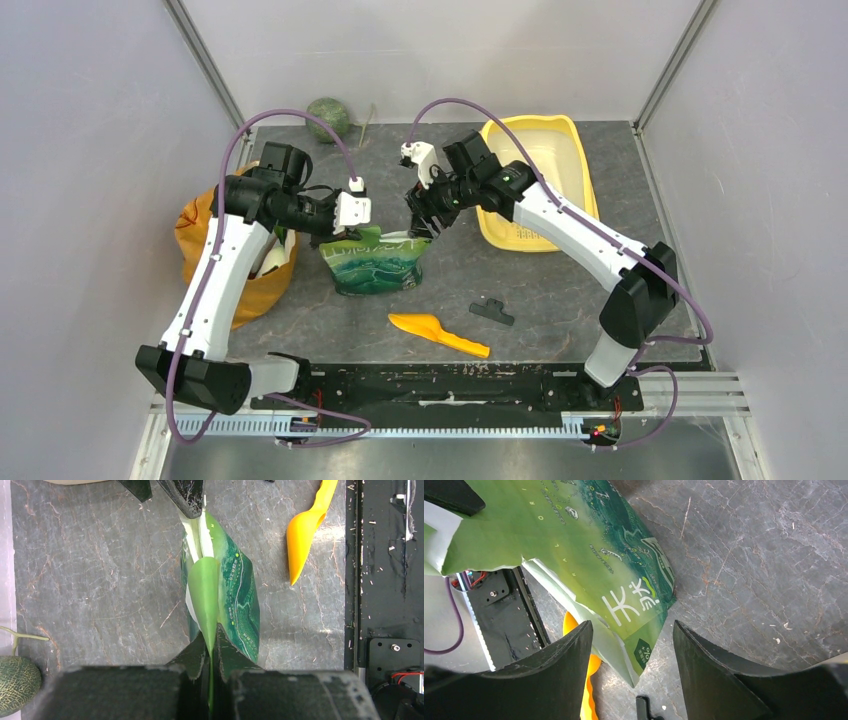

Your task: Fill the litter box with clean litter

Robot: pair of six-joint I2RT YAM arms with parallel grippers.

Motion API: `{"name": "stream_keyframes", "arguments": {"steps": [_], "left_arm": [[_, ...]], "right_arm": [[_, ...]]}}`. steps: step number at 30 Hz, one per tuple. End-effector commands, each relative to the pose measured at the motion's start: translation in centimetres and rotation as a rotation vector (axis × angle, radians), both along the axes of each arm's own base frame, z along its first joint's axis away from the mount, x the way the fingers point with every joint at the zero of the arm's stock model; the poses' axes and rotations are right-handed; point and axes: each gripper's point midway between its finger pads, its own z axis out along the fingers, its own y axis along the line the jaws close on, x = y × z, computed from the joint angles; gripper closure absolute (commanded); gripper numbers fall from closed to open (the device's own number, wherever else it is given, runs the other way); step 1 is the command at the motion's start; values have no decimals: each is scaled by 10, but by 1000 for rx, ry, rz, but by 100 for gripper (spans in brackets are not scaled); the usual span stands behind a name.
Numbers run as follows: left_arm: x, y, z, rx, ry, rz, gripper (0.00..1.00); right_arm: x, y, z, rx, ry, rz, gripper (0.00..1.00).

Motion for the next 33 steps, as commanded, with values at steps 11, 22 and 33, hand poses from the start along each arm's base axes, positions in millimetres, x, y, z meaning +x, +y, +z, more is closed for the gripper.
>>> {"name": "stream_keyframes", "arguments": {"steps": [11,22,33], "left_arm": [[-1,-7,27,-41,-131,-68,98],[12,-8,32,-50,-190,-29,98],[19,-10,33,-66,-190,-5,98]], "right_arm": [[11,8,-5,-64,-142,75,46],[6,10,-27,-162,-30,34,39],[-21,13,-20,-121,-114,299,42]]}}
